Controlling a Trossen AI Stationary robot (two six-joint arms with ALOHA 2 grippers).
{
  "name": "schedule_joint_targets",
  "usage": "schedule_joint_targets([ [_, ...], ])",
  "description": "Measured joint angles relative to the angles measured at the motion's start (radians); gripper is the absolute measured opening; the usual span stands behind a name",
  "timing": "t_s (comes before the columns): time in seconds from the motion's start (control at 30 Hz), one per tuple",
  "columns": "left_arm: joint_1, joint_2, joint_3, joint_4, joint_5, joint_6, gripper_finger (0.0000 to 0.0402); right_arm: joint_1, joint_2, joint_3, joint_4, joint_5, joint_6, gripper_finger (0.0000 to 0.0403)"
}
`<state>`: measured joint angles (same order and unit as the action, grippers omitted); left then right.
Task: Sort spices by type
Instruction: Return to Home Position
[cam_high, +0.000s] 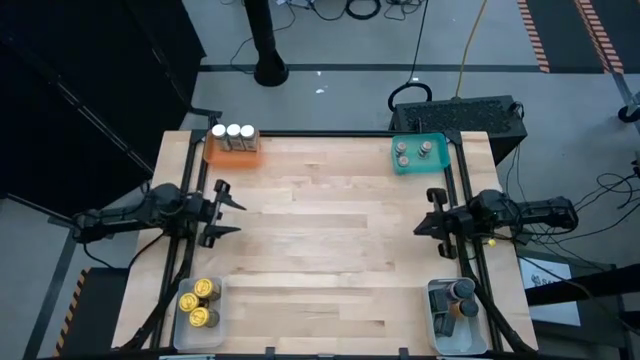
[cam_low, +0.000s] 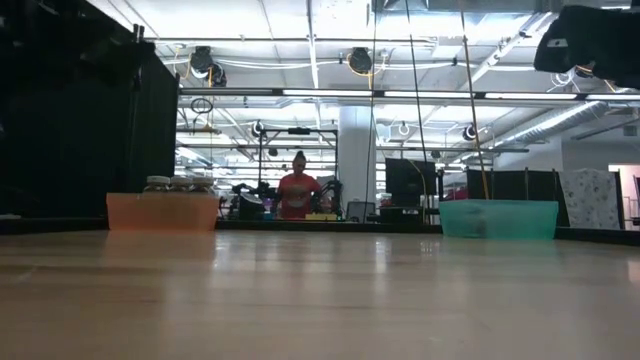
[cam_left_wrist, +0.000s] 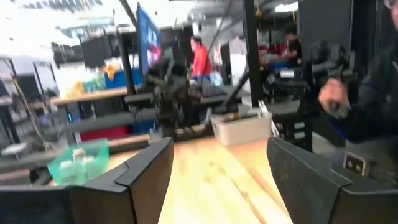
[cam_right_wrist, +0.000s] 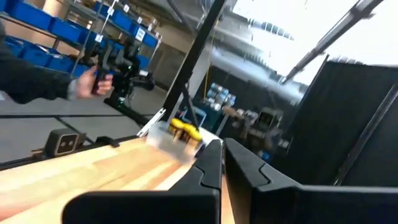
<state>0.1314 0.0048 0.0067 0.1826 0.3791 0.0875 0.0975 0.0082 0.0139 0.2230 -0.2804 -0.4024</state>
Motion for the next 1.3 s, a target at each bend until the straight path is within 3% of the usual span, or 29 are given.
schedule_joint_targets([
  [1.3, 0.0, 0.0, -0.002, -0.061, -0.002, -0.002, 0.0265, 0.0, 0.001, 0.0, -0.018, 0.02, -0.029, 0.0],
])
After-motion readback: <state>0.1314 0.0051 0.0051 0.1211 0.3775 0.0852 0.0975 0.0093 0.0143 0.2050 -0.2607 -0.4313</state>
